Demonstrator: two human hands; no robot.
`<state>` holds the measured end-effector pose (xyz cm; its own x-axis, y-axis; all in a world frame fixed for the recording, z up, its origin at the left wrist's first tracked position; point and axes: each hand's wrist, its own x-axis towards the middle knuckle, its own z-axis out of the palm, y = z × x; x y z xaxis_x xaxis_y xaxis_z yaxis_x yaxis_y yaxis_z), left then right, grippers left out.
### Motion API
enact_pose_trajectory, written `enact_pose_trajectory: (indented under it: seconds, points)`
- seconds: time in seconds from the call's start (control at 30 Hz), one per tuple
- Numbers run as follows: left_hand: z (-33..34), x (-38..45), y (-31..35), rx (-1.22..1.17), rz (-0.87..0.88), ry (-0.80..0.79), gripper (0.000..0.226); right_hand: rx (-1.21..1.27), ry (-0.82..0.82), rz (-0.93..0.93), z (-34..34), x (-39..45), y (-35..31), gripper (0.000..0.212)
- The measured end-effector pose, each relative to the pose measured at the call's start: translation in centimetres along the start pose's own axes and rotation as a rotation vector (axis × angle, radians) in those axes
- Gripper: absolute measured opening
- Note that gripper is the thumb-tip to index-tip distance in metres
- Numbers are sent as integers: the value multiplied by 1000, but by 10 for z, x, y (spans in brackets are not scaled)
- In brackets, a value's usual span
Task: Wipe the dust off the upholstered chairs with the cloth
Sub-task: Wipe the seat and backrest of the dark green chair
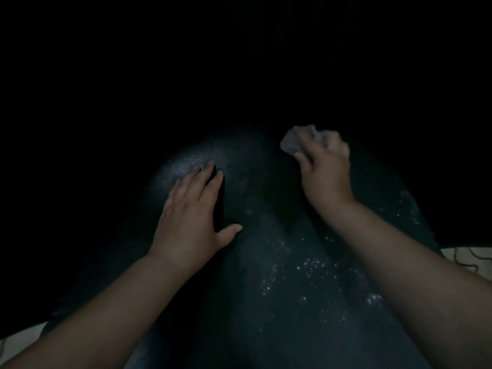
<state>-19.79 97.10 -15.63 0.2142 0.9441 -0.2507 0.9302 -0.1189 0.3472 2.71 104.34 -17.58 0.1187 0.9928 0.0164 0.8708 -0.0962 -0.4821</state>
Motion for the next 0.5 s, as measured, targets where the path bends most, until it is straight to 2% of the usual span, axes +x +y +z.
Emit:
enact_pose_trajectory:
  seconds: [0.07, 0.17, 0.23, 0.3, 0.37, 0.43, 0.5]
  points:
    - [2, 0, 0, 18, 4, 4, 98, 25, -120, -91, 7, -26, -9, 37]
    - [3, 0, 2, 10, 5, -6, 98, 164, -279, -303, 10, -85, -17, 51]
    - [1, 1, 5, 5, 17, -12, 98, 261, -292, -261, 1, -99, -11, 49]
    - [0, 3, 11, 0, 41, -31, 98, 256, -117, -130, -9, -81, 7, 44]
    - [-1, 7, 18, -10, 82, -50, 99, 150, 59, 36, -21, -48, 33, 43]
    - [0, 12, 24, -9, 114, -64, 100, 35, 54, 117, -29, -34, 48, 43]
    - [-1, 16, 28, -10, 117, -77, 101, 1, -46, 80, -23, -54, 43, 39]
